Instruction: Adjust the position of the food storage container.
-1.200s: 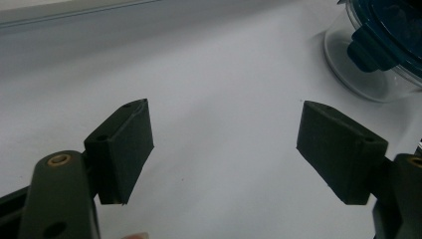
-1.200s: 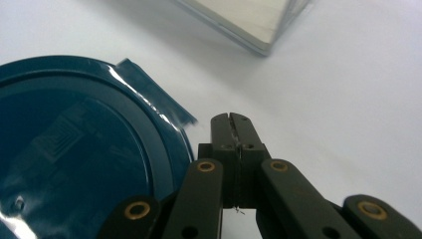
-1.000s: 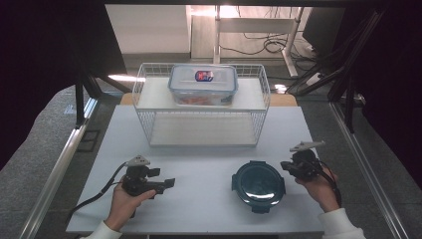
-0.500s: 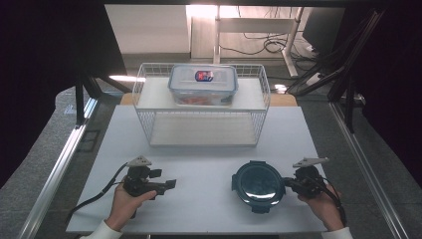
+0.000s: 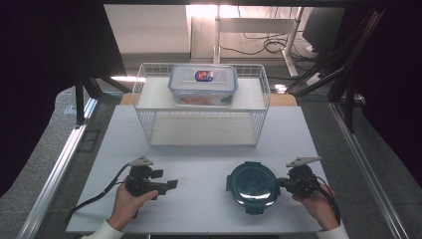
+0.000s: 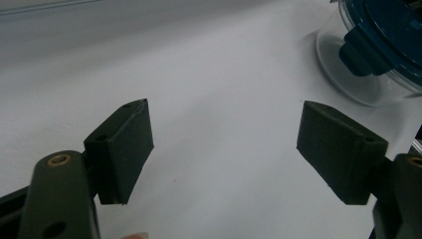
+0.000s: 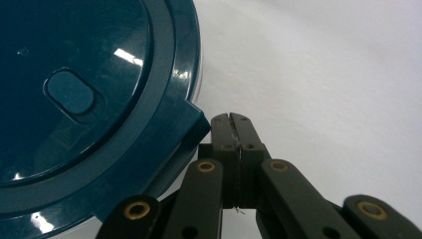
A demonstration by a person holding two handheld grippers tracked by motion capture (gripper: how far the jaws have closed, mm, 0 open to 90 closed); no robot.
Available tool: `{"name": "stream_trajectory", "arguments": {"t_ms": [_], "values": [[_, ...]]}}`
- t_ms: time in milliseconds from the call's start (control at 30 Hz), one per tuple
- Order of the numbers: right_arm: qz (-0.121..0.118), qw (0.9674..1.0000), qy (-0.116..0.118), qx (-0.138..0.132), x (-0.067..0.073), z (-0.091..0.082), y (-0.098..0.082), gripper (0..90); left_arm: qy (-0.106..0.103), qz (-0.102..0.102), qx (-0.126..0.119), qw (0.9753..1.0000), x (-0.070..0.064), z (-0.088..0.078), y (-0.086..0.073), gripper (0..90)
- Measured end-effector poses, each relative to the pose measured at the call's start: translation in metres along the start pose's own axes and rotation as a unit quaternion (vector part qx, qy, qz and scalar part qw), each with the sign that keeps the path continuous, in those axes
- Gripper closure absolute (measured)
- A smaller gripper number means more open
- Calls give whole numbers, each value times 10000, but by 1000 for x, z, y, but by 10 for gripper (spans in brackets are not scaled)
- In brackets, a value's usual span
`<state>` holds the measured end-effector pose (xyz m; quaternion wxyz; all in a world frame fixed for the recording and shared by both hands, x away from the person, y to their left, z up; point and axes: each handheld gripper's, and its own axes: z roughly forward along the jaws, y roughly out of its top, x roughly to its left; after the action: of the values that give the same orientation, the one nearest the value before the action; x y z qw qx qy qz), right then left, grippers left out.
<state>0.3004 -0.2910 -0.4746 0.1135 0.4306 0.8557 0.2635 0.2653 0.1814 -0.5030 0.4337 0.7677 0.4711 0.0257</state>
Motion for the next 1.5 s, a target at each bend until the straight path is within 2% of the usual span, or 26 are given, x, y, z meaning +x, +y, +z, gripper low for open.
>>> {"name": "stream_trajectory", "arguments": {"t_ms": [233,367,400,500,667,1133,1400,1500], "values": [[-148,9997,180,13,15,8,12,895,29,-13,-15,10000,0,-1,0,215],[-351,9989,324,10,30,12,22,894,28,-10,-19,10000,0,-2,0,215],[-351,9989,324,10,30,12,22,894,28,-10,-19,10000,0,-2,0,215],[-571,9975,418,61,44,20,30,894,24,0,-41,10000,0,-2,0,215],[-709,9962,501,64,58,26,41,895,46,13,-54,10000,0,-3,0,215],[-976,9934,574,168,79,38,50,895,70,23,-26,10000,1,-2,0,216],[-1037,9921,682,192,84,40,50,894,81,17,-31,10000,0,-2,0,216],[-1003,9919,769,90,82,39,47,894,96,10,-55,9999,-1,-3,-1,216]]}}
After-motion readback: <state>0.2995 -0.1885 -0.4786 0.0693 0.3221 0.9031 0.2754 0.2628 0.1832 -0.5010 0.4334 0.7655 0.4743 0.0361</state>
